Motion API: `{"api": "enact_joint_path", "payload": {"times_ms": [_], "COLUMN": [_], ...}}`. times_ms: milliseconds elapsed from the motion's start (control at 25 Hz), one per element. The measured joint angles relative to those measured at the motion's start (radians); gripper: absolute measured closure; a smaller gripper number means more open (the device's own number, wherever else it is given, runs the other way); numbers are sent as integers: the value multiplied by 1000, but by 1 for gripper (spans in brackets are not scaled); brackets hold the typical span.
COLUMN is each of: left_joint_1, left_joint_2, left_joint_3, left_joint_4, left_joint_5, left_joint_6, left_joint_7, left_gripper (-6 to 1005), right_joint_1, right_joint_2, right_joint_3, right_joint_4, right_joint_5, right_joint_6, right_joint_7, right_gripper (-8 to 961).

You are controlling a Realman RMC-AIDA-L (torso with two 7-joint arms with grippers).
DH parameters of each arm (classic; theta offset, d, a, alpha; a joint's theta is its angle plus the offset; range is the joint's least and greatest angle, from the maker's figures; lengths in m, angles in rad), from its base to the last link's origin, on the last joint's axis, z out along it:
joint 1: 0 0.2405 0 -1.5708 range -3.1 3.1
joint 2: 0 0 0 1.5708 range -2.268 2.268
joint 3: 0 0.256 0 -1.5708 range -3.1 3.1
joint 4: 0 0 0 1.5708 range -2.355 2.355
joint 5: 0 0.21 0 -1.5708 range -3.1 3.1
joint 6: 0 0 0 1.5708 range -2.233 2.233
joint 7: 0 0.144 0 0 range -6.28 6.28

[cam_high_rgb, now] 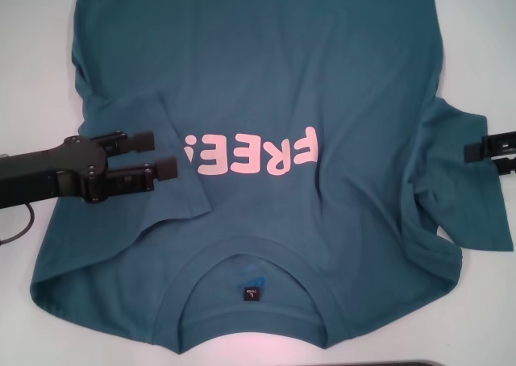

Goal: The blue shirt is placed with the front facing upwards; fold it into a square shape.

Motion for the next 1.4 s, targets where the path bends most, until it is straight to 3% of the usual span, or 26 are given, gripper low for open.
{"api": "enact_joint_path", "payload": {"times_ms": [760,1200,1400], "left_joint_1": [1,5,3], "left_joint_2": [0,0,-1], "left_joint_3": [0,0,0], "left_joint_4": [0,0,0], "left_joint_5": [-1,-1,-1], "left_joint_6": [-14,-20,-21], "left_joint_7": [0,0,0], "left_gripper": [140,139,138], "right_joint_1": [-11,-8,0], "right_joint_2": [-6,0,14], "right_joint_3": [-13,-13,-10], "right_joint_4": [3,5,6], "right_joint_5": [0,3,9], "right_joint_6": [-12,-17,0], "right_joint_7": [25,30,30], "right_gripper": [154,157,158]}}
